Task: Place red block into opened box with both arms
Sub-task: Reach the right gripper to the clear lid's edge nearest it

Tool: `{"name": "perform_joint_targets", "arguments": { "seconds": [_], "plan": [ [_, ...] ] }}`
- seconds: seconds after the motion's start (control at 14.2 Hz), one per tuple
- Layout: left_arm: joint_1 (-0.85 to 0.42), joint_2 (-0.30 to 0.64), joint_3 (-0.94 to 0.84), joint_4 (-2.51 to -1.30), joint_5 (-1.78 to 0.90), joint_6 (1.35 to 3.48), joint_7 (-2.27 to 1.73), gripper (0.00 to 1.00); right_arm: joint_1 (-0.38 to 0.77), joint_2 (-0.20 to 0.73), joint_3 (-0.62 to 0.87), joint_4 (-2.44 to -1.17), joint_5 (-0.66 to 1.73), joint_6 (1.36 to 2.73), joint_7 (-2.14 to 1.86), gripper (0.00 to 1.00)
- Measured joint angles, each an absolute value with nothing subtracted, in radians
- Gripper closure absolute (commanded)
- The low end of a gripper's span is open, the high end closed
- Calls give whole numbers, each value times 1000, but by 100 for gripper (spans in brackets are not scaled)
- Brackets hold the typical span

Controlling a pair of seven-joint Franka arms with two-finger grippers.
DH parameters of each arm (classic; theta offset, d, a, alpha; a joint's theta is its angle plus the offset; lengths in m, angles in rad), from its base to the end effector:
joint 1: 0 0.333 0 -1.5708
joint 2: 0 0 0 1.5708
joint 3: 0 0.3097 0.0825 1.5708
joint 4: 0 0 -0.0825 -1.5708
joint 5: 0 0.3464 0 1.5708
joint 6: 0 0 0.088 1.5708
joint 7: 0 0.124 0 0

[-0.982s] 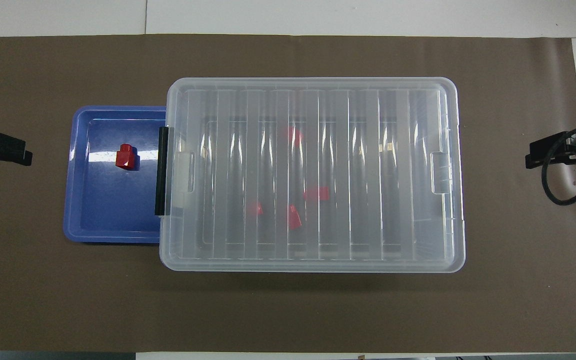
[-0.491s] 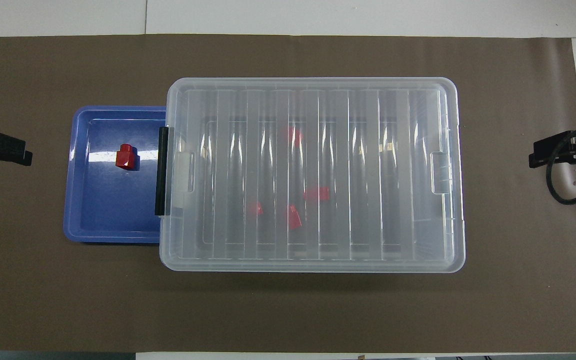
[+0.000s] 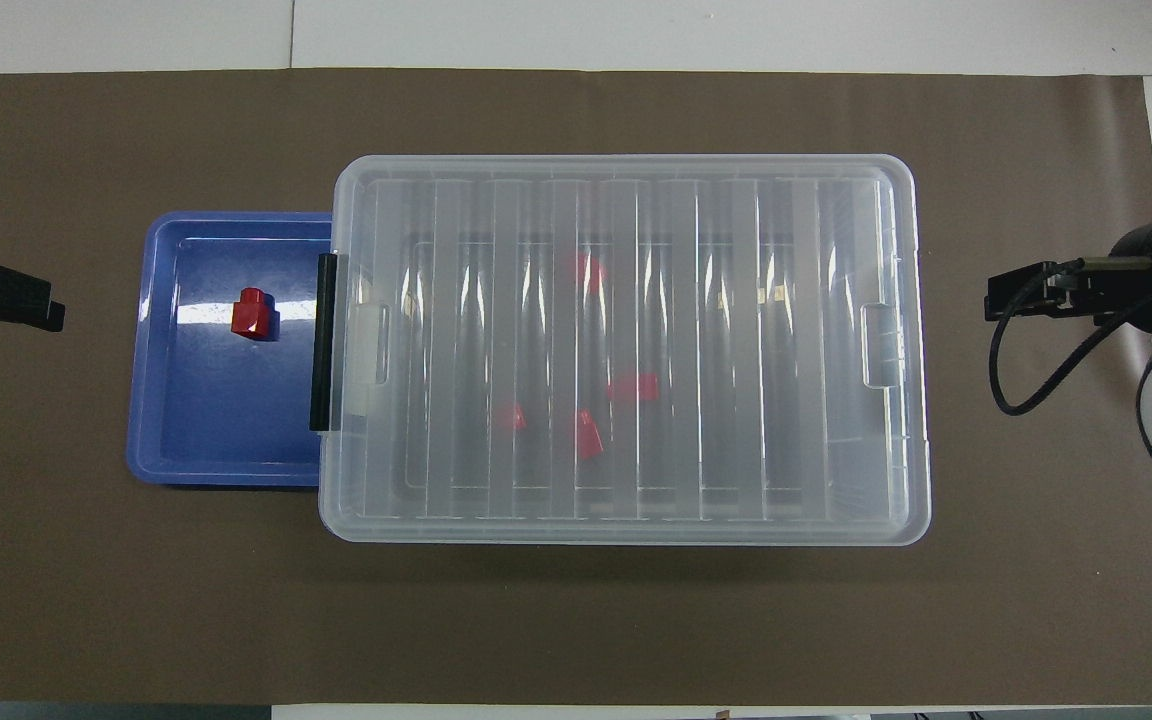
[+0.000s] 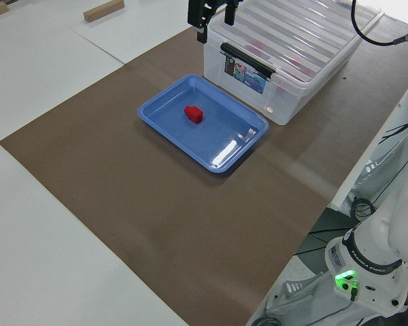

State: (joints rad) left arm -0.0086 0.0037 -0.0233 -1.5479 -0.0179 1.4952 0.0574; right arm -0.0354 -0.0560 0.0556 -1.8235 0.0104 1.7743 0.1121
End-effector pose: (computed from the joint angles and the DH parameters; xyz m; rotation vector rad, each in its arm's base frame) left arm 0.5089 -0.0185 0.6028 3.1185 -0.1407 -0.0877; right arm 0.5096 0.0120 0.5366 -3.1306 0.1473 -0.0098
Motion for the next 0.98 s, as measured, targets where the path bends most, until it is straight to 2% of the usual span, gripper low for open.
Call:
{"name": "perform_joint_targets", "arguments": {
  "seconds": [0.63, 0.98],
  "plan": [
    [-9, 4, -23, -1548, -18, 1495, 57, 0, 13, 14, 108, -1924, 17, 1954, 247, 0],
    [-9, 4, -23, -1548, -18, 1491, 57, 0, 11, 14, 107, -1966, 17, 1967, 243, 0]
  ]
}}
